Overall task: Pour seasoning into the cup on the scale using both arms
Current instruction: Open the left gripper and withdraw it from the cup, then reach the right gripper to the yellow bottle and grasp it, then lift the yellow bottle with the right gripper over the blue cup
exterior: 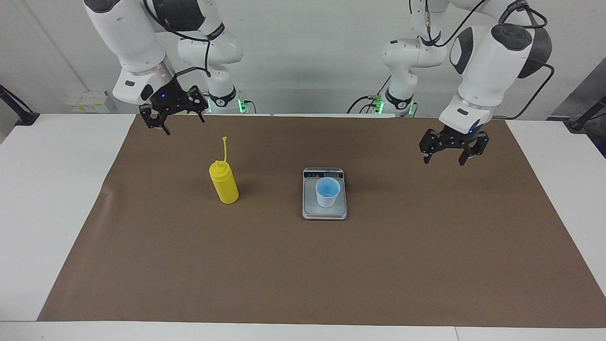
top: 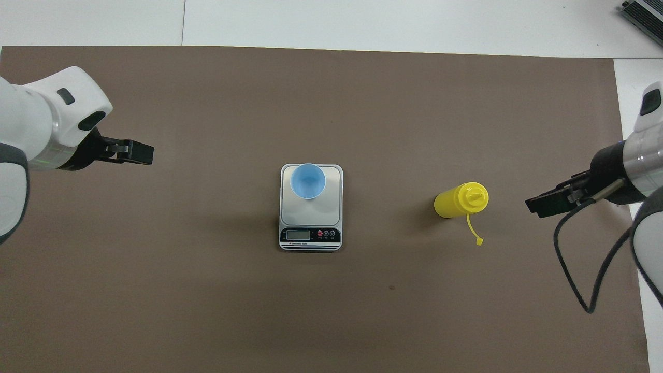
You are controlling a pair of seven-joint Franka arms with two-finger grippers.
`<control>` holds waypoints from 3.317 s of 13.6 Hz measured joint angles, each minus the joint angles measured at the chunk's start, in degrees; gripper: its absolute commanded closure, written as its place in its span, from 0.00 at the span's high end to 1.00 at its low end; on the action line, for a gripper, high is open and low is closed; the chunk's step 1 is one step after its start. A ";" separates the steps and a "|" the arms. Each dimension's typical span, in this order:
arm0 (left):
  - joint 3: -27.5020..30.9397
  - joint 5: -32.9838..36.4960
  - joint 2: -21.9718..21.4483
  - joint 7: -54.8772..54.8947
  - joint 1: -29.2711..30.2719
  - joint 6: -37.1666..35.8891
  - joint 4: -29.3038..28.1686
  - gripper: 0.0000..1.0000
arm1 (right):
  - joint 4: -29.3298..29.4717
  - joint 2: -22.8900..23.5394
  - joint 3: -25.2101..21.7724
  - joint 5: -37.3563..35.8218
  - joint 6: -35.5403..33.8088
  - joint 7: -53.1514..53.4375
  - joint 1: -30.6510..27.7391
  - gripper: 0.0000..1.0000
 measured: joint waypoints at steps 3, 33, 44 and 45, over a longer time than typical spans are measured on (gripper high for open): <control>0.07 -0.09 -0.72 1.86 1.03 -6.03 3.81 1.00 | -8.77 -2.39 -0.19 6.86 9.06 -15.14 -4.44 1.00; 0.15 -0.59 -2.75 5.26 2.86 -8.17 1.32 1.00 | -42.08 0.74 -0.35 49.59 43.09 -83.65 -3.36 1.00; 0.15 -0.60 -2.75 5.26 2.87 -8.07 1.25 1.00 | -42.34 1.41 -0.23 55.71 52.88 -80.88 3.66 0.34; 0.15 -0.60 -2.79 5.26 2.86 -8.06 1.27 1.00 | -42.29 1.48 -0.23 55.71 53.11 -80.76 4.05 0.11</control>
